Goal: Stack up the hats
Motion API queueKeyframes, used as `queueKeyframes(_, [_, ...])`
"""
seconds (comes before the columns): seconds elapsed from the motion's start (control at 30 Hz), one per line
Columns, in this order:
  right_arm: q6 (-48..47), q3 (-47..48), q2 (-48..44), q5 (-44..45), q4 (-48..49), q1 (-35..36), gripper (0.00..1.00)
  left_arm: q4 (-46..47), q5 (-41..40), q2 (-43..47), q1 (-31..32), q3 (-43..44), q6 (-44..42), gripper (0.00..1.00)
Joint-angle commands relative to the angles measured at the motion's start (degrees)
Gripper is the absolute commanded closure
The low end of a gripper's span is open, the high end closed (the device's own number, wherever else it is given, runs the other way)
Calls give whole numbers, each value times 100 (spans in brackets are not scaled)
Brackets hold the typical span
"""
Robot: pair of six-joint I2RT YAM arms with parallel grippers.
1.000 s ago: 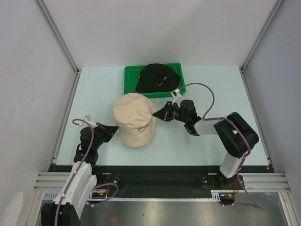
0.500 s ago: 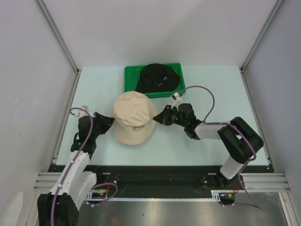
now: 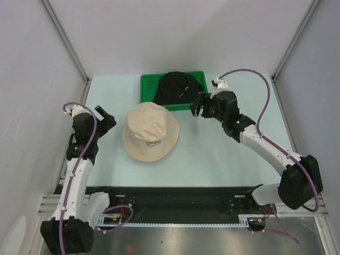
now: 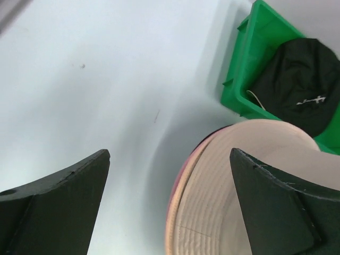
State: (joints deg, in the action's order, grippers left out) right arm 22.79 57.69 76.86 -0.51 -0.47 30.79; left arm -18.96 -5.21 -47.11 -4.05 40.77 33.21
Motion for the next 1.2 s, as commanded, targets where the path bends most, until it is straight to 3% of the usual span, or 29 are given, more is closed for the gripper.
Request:
queueKeyframes(0.0, [-731,1240,881,552,-709,-291,22,-248,-15,-508,-52,887,-1384,0])
queueKeyframes(0.1, [-924,2015,2049,701,-761,-398,22,-231,-103,-703,-52,1038,-1511,0])
queueKeyframes(0.3, [-1031,4713,4552,1096,-1245,-538,23,-81,135,-720,-52,888,-1563,0])
queueKeyframes(0.47, [-794,6750,6032,1606,-1710,-758,23,-222,-41,-896,-52,897,-1669,0])
queueKeyframes(0.67, [-627,7756,7105,1318,-1737,-1013,22,-240,108,-1230,-60,941,-1660,0])
queueKeyframes(0.83, [-503,7819,7396,633,-1544,-1110,21,-248,143,-1362,-52,959,-1651,0])
queueKeyframes(0.87, [-529,7836,7431,562,-1483,-1110,24,-248,152,-1362,-60,959,-1651,0])
queueKeyframes(0.93, [-521,7871,7440,413,-1439,-1110,43,-240,143,-1362,-60,950,-1643,0])
queueKeyframes(0.97, [-512,7863,7414,394,-1395,-1101,68,-257,135,-1353,-60,959,-1642,0])
queueKeyframes(1.07, [-460,7775,7187,298,-1281,-1110,100,-266,73,-1301,-60,976,-1625,0])
queueKeyframes(1.17, [-459,7503,6626,236,-1044,-1110,100,-249,91,-1230,-52,959,-1599,0])
